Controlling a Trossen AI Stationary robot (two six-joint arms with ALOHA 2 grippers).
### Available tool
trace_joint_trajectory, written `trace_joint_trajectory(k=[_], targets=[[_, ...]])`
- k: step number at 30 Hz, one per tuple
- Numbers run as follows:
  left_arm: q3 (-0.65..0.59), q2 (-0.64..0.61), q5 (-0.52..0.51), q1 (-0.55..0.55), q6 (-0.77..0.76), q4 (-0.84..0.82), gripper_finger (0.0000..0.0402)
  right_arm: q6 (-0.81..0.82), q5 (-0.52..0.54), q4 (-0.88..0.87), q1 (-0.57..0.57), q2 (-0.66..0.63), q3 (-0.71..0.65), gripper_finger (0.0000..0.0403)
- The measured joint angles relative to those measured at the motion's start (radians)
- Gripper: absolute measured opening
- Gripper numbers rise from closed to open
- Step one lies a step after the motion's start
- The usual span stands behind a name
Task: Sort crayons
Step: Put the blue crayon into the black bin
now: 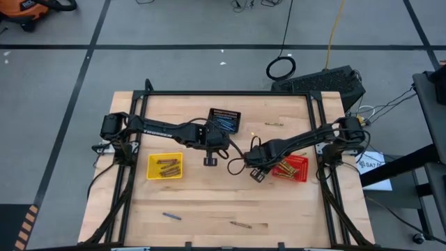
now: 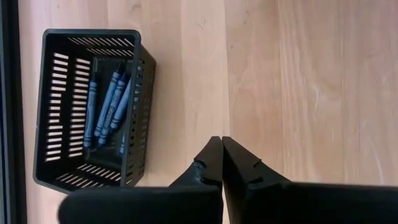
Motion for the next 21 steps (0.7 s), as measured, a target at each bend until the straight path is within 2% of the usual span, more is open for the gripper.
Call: trace_joint_trajectory(k=[8,16,21], targets=[[0.0,0.0,0.0,0.0,-0.001,-0.003,0.0001,-0.012,-0.005,0.013,-0.002,0.03,0.003,0.0036],[0.0,0.0,0.0,0.0,-0.002,-0.035,0.0001,-0.043,-0.026,0.097,-0.002,0.027,0.003,0.0036],[0.0,0.0,0.0,0.0,-0.006,-0.05,0.0001,-0.065,-0.028,0.065,-0.002,0.031,0.051,0.0036]])
